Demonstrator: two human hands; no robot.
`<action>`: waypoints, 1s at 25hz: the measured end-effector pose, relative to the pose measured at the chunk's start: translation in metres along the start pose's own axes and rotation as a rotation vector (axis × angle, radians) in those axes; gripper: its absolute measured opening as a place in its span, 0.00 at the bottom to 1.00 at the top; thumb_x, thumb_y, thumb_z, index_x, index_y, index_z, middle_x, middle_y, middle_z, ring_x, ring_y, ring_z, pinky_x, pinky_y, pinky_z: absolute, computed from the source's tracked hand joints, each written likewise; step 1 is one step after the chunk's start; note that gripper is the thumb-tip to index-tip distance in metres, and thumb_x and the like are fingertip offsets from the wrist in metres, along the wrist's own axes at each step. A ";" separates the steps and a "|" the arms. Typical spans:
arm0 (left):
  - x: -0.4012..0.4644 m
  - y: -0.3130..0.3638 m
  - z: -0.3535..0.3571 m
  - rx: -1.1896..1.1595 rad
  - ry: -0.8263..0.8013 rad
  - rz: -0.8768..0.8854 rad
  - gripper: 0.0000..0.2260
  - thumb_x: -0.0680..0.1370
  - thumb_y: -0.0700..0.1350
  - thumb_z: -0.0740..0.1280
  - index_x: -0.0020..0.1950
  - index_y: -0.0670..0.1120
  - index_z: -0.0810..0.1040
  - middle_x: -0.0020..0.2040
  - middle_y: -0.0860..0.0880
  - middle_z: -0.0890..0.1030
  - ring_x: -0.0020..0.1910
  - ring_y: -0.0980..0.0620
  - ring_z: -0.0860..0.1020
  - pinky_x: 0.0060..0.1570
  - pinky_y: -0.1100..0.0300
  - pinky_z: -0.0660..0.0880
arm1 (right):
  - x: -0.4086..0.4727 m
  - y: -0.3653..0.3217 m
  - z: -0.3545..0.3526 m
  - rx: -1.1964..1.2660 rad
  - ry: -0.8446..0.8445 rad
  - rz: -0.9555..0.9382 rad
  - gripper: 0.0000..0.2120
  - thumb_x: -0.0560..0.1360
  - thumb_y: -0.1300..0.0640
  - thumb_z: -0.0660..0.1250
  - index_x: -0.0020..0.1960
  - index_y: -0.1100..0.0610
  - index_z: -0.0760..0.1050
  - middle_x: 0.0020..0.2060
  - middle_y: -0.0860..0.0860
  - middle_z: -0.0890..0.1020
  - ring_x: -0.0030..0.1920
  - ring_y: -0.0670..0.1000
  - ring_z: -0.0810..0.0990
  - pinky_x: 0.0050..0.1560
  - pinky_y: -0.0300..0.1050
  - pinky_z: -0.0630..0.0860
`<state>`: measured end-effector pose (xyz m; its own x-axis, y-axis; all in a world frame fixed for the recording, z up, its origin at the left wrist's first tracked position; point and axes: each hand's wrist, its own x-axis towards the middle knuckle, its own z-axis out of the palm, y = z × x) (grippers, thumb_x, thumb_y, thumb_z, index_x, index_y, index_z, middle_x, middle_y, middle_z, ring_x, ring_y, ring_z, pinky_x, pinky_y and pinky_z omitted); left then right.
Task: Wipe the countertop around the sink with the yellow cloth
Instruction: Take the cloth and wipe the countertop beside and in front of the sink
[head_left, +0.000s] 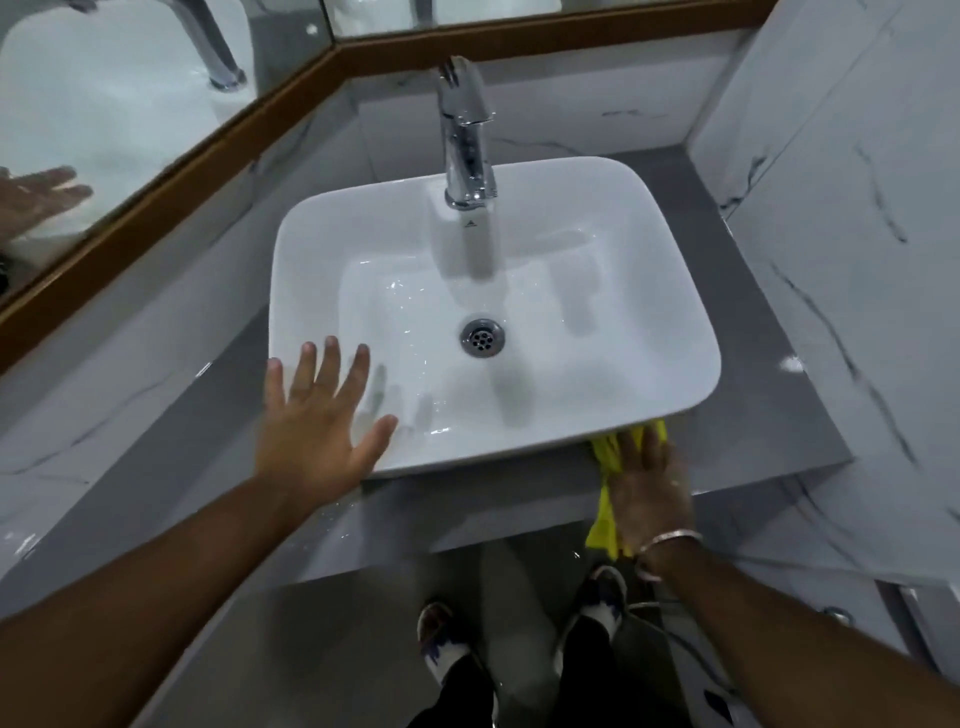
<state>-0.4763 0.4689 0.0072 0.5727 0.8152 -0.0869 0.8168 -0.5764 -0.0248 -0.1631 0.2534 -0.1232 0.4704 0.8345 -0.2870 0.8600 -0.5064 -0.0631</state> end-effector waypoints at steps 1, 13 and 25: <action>0.000 0.000 0.001 -0.008 0.021 0.009 0.37 0.76 0.69 0.40 0.78 0.49 0.52 0.79 0.40 0.55 0.77 0.38 0.52 0.73 0.36 0.44 | 0.004 0.011 -0.005 -0.005 0.036 0.061 0.27 0.72 0.52 0.51 0.72 0.54 0.63 0.72 0.64 0.64 0.71 0.70 0.58 0.66 0.67 0.62; 0.000 -0.006 0.010 -0.048 0.100 0.023 0.35 0.75 0.66 0.47 0.77 0.48 0.57 0.77 0.39 0.61 0.75 0.36 0.58 0.73 0.35 0.46 | -0.023 -0.067 -0.007 -0.143 0.067 -0.430 0.32 0.66 0.50 0.66 0.70 0.50 0.65 0.68 0.61 0.71 0.69 0.65 0.65 0.61 0.64 0.73; 0.000 -0.001 0.013 0.044 0.086 -0.024 0.34 0.76 0.65 0.48 0.78 0.49 0.53 0.77 0.38 0.58 0.77 0.38 0.53 0.72 0.37 0.38 | -0.044 -0.136 -0.019 0.168 0.093 -0.398 0.20 0.66 0.49 0.61 0.57 0.45 0.77 0.59 0.54 0.81 0.54 0.57 0.80 0.49 0.48 0.79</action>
<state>-0.4786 0.4686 -0.0058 0.5583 0.8296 0.0000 0.8276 -0.5569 -0.0700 -0.2970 0.2903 -0.0838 0.1310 0.9838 -0.1222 0.9371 -0.1632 -0.3086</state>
